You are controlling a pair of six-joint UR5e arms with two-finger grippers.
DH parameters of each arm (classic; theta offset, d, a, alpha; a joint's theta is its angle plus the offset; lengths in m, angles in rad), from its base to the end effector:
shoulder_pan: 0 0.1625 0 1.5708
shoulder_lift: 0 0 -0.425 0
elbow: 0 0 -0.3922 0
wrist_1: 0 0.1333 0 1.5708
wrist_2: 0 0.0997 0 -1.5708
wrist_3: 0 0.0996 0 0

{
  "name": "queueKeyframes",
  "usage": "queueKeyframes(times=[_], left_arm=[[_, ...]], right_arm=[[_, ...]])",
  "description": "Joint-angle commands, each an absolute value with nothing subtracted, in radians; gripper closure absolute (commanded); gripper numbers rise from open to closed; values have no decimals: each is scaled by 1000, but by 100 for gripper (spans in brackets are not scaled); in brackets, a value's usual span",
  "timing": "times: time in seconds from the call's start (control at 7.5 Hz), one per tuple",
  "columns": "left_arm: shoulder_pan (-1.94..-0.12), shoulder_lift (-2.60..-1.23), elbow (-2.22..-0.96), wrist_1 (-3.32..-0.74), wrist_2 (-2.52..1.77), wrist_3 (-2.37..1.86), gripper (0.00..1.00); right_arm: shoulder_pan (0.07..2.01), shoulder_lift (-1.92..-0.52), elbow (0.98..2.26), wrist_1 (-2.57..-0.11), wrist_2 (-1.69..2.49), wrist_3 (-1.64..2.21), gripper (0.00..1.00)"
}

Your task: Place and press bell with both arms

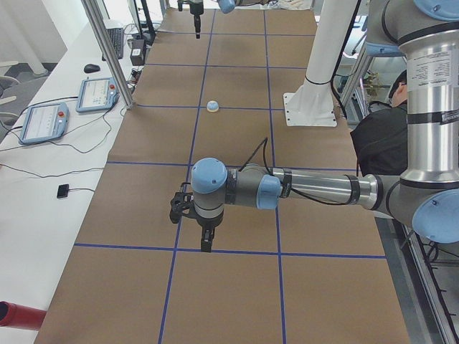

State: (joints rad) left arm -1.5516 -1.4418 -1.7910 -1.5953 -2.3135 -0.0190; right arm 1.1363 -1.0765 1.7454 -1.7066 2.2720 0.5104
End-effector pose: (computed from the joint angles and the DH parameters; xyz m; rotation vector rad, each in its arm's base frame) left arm -0.0574 -0.4446 0.6096 0.0961 0.7438 0.0432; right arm -0.2042 -0.6040 0.3083 0.1434 -0.8409 -0.1156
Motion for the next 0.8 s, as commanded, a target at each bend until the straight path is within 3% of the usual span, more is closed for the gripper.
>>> queueKeyframes(times=[0.0,0.67], left_arm=[[-1537,-1415,-1850,-1592,-2315,-18,0],[-1584,-1338,-1862,-1598,-2316,-17,0]], right_arm=[[1296,-1283,1831,-1710,2306,282,1],[1532,-1607,1827,-1707,2307,-155,1]])
